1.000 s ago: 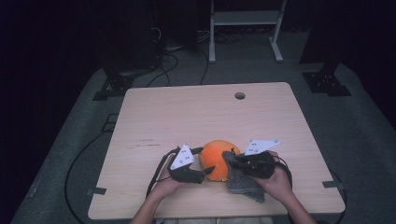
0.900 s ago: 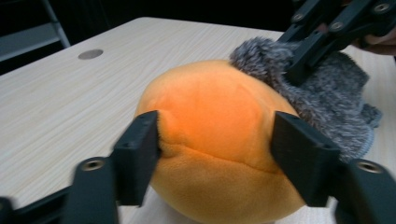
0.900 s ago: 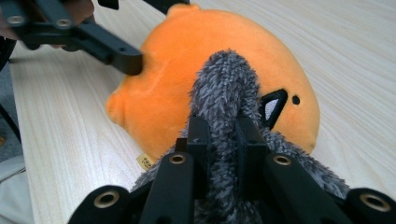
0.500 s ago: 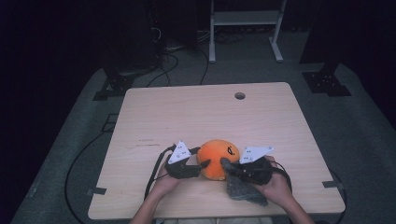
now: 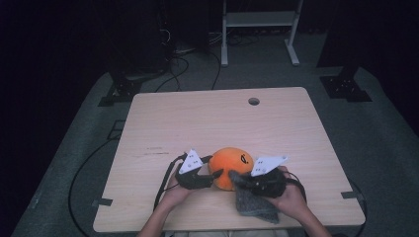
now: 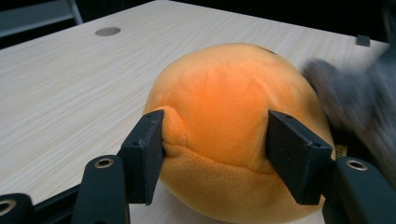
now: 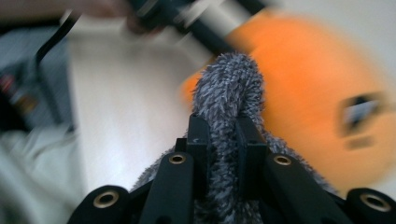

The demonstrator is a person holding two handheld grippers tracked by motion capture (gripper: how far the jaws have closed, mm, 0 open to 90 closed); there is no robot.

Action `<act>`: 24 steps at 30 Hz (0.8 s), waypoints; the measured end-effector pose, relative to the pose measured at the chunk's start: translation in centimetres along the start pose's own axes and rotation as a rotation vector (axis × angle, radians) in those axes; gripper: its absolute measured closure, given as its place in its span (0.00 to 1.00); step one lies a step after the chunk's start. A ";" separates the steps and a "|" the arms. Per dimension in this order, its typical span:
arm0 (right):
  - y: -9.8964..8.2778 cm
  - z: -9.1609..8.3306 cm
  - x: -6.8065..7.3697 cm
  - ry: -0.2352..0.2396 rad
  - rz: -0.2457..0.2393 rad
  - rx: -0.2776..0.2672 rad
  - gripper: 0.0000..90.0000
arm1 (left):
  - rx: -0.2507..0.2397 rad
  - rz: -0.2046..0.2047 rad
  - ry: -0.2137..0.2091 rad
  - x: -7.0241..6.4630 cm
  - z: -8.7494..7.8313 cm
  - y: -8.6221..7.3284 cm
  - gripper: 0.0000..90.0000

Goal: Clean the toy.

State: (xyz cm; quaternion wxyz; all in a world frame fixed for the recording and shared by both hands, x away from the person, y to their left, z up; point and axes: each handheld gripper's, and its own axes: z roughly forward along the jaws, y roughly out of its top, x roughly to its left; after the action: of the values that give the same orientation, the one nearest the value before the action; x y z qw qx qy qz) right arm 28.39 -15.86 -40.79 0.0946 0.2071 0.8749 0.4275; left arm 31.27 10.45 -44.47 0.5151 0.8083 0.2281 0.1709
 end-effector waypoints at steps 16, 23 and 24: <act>-0.4 -1.8 -2.6 -0.074 0.092 -0.053 0.86 | 0.025 -0.009 -0.010 -1.0 0.8 0.7 0.34; -1.8 -1.3 -3.8 -0.065 0.114 0.032 0.86 | 0.044 -0.102 -0.044 -0.8 1.0 0.8 0.18; -1.7 -1.5 -3.6 -0.076 0.102 0.033 0.86 | 0.043 -0.083 -0.057 -1.0 1.0 0.9 0.25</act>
State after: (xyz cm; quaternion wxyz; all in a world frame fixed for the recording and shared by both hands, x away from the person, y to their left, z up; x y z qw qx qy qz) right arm 30.64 -19.45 -41.30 0.1023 0.2692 0.8659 0.4090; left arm 31.07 8.86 -44.12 0.5107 0.8135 0.2505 0.1214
